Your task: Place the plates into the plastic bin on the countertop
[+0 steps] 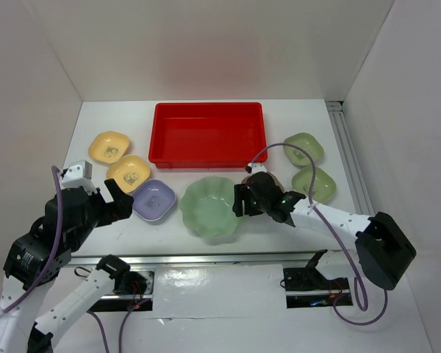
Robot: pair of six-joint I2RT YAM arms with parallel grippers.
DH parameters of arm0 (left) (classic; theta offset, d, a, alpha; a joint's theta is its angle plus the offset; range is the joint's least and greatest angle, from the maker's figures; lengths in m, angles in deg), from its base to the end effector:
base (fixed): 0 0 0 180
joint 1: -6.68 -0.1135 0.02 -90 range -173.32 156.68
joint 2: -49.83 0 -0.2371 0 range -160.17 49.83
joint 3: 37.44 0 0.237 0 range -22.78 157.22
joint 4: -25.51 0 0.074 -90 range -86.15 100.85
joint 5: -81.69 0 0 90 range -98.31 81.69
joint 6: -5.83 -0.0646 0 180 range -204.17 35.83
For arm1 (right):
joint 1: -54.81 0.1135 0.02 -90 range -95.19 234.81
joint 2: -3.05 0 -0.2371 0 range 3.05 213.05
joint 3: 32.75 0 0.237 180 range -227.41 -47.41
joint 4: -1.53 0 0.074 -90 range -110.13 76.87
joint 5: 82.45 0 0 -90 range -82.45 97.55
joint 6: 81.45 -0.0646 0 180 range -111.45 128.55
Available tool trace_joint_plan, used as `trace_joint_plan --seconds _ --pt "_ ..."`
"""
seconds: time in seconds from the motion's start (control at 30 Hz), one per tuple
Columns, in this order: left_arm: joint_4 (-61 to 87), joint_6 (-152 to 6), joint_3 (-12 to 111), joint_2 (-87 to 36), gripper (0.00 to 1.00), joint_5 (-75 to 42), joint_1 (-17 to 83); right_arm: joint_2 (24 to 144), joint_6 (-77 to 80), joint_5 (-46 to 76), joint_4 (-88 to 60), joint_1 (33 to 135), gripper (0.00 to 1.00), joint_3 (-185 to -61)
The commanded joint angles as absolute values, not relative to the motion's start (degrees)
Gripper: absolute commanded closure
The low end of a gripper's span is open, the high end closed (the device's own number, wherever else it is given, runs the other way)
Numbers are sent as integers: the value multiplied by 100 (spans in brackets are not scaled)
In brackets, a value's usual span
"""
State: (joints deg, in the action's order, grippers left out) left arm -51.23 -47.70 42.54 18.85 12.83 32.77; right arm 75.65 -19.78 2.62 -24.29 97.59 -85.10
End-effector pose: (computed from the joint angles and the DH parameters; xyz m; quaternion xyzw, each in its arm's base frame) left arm 0.0920 -0.0191 0.3519 -0.1706 0.8294 -0.1297 0.5159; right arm 0.2001 0.1776 0.1581 -0.1006 0.9212 0.1848 0.3272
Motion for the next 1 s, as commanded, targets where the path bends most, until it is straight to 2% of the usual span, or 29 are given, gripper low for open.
trace_joint_plan --seconds 0.0,0.13,0.27,0.3,0.37,0.53,0.63,0.73,0.83,0.97 --pt "-4900 -4716 4244 1942 0 1331 3296 7661 -2071 272 -1841 9858 28 -8441" --pt "-4900 -4716 4244 1994 0 1331 3348 7714 -2124 333 -1718 9858 35 -8380" --pt "-4900 -4716 4244 1995 0 1392 3401 7714 -2177 386 -1595 9919 53 -8327" --pt "-4900 -4716 4244 1995 0 1392 3401 7714 -2177 334 -1595 9919 62 -8327" --pt "-4900 -4716 4244 2048 0 1392 3401 7767 -2177 272 -1647 9971 73 -8327" --pt "-4900 -4716 4244 2100 0 1445 3454 7820 -2282 210 -1708 9972 85 -8275" --pt "-4900 -4716 4244 2100 0 1445 3454 7767 -2335 97 -1849 10024 100 -8274" --pt "-4900 -4716 4244 2100 0 1445 3507 7452 -2413 -174 -2269 10217 100 -8327" --pt "-4953 -4716 4244 2153 0 1445 3507 6960 -2642 -789 -3303 10472 100 -8765" --pt "-4953 -4716 4296 2153 0 1445 3507 6274 -2827 -941 -4160 10868 100 -9363"
